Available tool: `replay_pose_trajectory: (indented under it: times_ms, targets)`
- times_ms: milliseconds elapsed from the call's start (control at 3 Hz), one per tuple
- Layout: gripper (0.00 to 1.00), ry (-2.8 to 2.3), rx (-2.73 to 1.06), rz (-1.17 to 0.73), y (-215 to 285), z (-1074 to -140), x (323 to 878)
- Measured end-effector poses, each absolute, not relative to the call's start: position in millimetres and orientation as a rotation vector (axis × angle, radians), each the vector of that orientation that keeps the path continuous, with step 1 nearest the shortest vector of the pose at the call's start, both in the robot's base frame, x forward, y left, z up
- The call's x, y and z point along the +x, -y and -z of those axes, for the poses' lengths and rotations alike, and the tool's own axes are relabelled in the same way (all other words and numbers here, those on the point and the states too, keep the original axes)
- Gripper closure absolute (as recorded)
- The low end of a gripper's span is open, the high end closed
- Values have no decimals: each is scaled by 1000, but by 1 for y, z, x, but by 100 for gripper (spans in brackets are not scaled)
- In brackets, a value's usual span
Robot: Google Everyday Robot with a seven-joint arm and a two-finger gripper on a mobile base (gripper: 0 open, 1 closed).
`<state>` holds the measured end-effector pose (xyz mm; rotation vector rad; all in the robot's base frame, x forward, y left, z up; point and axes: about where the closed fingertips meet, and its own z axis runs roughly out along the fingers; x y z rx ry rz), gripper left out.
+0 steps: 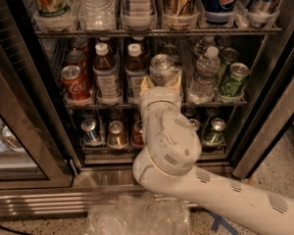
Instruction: Pick 7up can from middle shelf of fridge
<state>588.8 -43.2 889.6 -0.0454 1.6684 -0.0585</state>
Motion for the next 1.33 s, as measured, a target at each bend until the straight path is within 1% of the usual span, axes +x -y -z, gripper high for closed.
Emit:
replay_pose_trajectory:
  times_ms: [333, 667, 1000, 1333]
  targets:
    - [100, -1729, -89, 36, 59, -901, 554]
    - [100, -1765, -127, 8, 66, -908, 536]
    - [100, -1805, -188, -91, 61, -911, 516]
    - [100, -1832, -291, -237, 49, -913, 497]
